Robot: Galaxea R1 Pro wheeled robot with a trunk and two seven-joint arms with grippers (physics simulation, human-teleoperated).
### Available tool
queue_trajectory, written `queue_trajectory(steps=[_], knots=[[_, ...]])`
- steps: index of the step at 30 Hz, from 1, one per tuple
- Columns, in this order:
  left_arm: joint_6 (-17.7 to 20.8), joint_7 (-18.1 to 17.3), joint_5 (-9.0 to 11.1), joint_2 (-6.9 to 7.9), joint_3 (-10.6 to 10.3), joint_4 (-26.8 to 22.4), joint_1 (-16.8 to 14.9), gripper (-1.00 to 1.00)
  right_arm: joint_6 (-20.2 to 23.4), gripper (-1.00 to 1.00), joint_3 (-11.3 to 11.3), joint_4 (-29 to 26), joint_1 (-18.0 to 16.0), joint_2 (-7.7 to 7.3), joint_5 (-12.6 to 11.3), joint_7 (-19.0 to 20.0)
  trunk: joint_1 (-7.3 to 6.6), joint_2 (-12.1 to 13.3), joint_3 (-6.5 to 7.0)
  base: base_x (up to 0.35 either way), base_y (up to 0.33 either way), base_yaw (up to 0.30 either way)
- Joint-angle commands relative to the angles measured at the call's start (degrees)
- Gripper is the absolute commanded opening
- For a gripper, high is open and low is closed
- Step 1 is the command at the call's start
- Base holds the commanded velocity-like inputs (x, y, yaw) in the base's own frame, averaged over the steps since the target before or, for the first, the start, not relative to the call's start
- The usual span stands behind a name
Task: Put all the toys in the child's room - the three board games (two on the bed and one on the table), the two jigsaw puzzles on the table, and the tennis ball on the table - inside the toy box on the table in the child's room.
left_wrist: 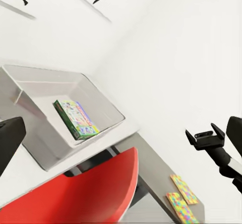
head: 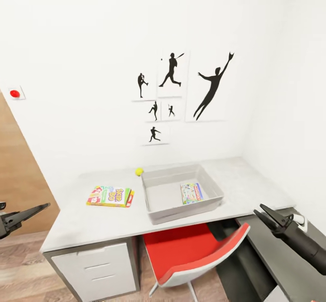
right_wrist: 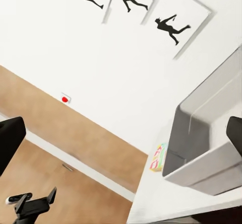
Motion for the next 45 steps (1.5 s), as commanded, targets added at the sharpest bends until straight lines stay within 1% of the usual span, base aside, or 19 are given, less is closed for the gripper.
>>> queue_trajectory(steps=[1, 12, 32, 45], knots=[[0.6, -0.2, -0.1, 0.02, 0.1, 0.0, 0.0, 1.00, 0.4, 1.00, 0.0, 0.0, -0.1, -0.01, -0.4, 0.0, 0.01, -0.1, -0.14, -0.282, 0.000, -0.258], [0.7, -0.2, 0.0, 0.12, 0.2, 0.0, 0.0, 1.00, 0.5, 1.00, 0.1, 0.4, -0.2, -0.01, -0.4, -0.3, 0.01, -0.1, -0.14, -0.279, 0.028, -0.272], [0.7, -0.2, 0.0, 0.21, 0.5, 0.0, 0.0, 1.00, 0.4, 1.00, 0.3, 0.5, -0.2, 0.02, -0.4, -0.5, 0.01, -0.1, -0.14, -0.235, 0.163, -0.277], [0.6, -0.2, 0.0, 0.21, 0.5, 0.0, 0.0, 1.00, 0.4, 1.00, 0.3, 0.6, -0.2, 0.06, -0.4, -0.5, 0.01, -0.1, -0.14, -0.082, 0.059, -0.277]])
